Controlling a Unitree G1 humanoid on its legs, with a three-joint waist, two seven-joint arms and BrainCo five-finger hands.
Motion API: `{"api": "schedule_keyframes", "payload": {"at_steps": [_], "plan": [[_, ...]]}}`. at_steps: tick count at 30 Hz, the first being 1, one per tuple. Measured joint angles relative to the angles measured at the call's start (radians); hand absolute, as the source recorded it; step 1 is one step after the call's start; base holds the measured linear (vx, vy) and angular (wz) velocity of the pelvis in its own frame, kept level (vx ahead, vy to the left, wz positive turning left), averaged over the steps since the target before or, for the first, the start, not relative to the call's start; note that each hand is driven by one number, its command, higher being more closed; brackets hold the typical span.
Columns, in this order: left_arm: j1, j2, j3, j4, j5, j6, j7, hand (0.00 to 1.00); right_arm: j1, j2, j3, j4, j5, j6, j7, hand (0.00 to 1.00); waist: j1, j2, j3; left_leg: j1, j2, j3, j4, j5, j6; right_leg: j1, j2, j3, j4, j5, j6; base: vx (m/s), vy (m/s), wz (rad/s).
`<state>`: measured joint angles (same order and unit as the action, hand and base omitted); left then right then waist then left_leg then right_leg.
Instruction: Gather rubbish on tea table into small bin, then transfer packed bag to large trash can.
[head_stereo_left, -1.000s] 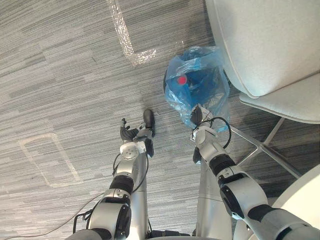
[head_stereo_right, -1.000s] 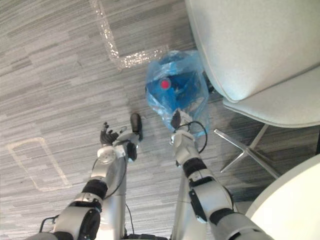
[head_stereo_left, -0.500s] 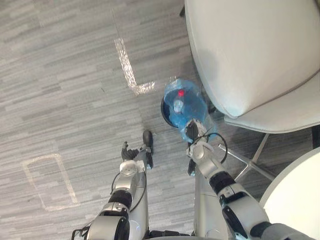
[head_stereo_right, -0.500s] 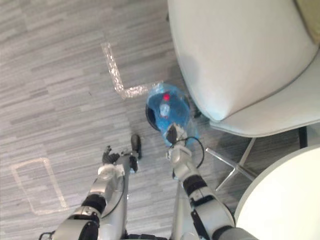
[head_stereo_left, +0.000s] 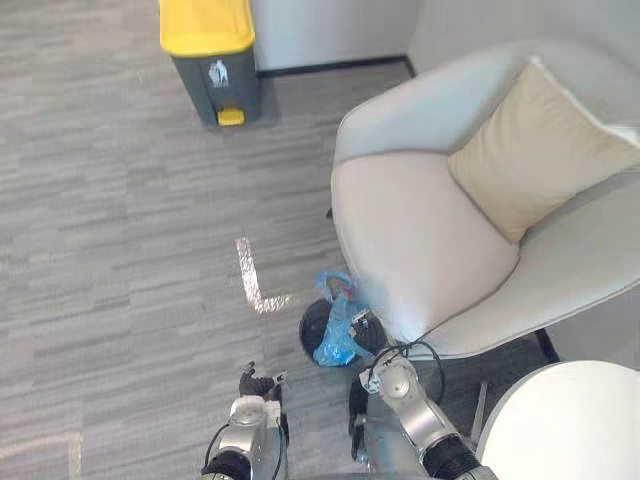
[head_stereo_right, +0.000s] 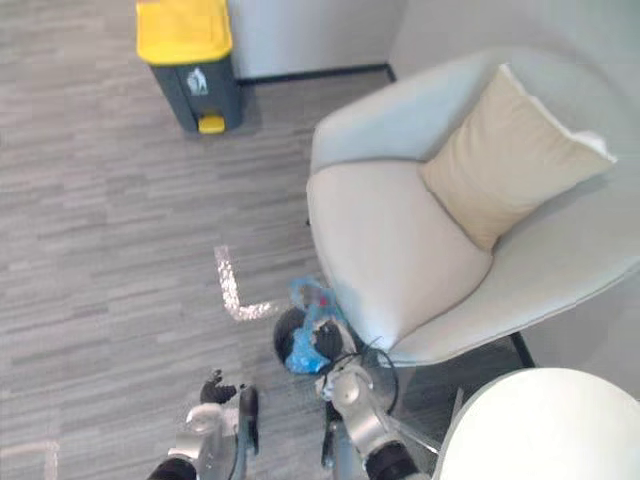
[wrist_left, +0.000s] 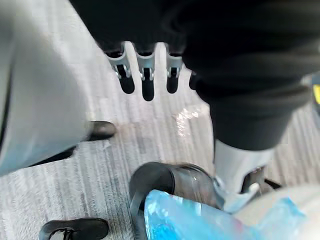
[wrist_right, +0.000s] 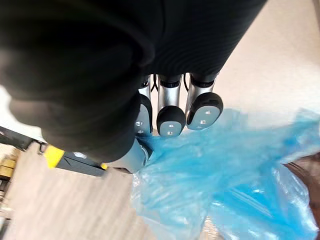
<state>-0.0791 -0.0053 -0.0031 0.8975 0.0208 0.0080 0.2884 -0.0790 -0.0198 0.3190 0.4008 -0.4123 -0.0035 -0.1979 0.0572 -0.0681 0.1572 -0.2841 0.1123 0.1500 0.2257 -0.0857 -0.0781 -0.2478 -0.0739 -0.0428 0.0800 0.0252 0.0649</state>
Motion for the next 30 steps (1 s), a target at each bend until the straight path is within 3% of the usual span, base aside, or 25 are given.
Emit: {"api": "schedule_keyframes", "payload": {"at_steps": [5,10,17,30], "plan": [[-0.005,0.038,-0.066,-0.016,0.025,0.001,-0.010,0.00,0.000,-0.030,0.005,0.000,0.003,-0.005,0.044,1.00,-0.007,0.000,-0.028,0.071,-0.015,0.009,-0.079,0.037,-0.002,0.058,0.005,0.018,-0.065,0.035,-0.001,0.02,-0.005,-0.07],[0.057,0.110,-0.168,-0.255,0.039,0.002,-0.019,0.00,0.014,-0.097,0.030,-0.130,0.049,-0.017,0.091,1.00,-0.013,-0.003,-0.041,0.135,-0.025,0.020,-0.140,0.065,-0.002,0.099,0.005,0.045,-0.105,0.062,-0.002,-0.06,0.003,-0.11],[0.141,0.192,-0.271,-0.564,0.068,-0.021,-0.057,0.00,0.011,-0.228,0.074,-0.332,0.189,-0.059,0.154,1.00,-0.019,-0.007,-0.087,0.201,-0.054,-0.003,-0.225,0.081,-0.004,0.112,-0.005,0.085,-0.122,0.068,0.012,-0.05,0.018,-0.18],[0.100,0.269,-0.376,-0.770,0.184,-0.045,-0.051,0.00,-0.094,-0.301,0.130,-0.415,0.412,-0.087,0.189,1.00,-0.046,-0.019,-0.109,0.252,-0.056,0.004,-0.290,0.113,0.003,0.141,0.003,0.106,-0.151,0.086,0.006,0.03,-0.005,-0.03]]}}
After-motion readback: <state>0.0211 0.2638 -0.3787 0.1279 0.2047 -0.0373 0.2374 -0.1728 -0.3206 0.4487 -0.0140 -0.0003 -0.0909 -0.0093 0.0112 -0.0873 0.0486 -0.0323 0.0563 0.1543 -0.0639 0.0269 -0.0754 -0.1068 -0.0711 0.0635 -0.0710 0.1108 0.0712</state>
